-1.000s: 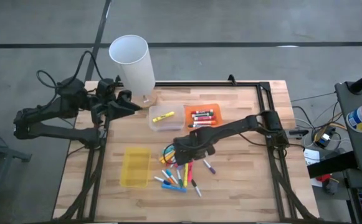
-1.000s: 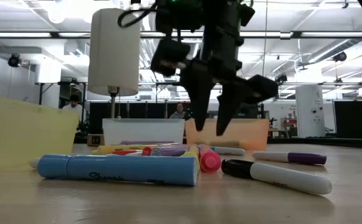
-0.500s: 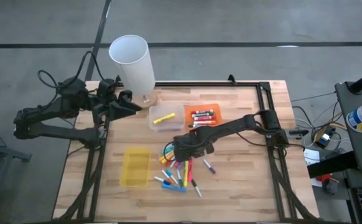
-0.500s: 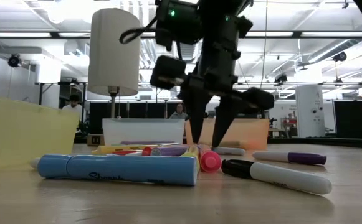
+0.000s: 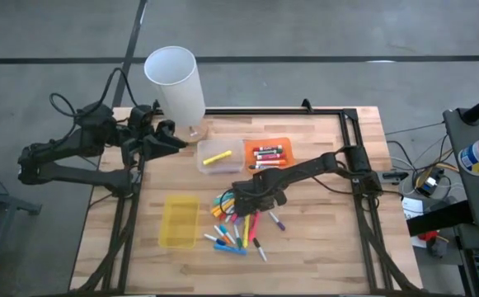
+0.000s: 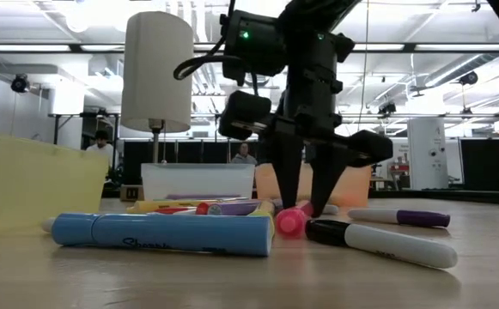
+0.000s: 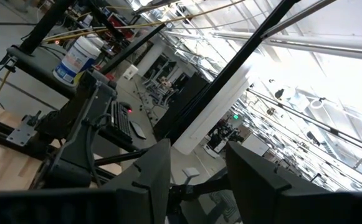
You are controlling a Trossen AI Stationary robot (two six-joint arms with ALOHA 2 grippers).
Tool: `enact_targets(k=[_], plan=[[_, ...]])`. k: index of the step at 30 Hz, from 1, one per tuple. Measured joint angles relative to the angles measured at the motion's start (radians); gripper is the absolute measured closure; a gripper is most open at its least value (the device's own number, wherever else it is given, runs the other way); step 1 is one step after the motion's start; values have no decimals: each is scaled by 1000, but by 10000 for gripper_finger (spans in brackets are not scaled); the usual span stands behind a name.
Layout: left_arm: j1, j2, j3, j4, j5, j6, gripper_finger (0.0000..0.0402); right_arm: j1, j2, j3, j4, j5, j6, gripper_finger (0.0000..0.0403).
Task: Pick & Place Markers
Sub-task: Put the bottom pink highlighter into the transparent bin
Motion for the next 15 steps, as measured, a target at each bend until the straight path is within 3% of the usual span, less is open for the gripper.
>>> enact_targets(k=[15], plan=[[0, 9, 0, -3, -2, 7, 255, -3, -3, -18, 41, 46, -111, 320]])
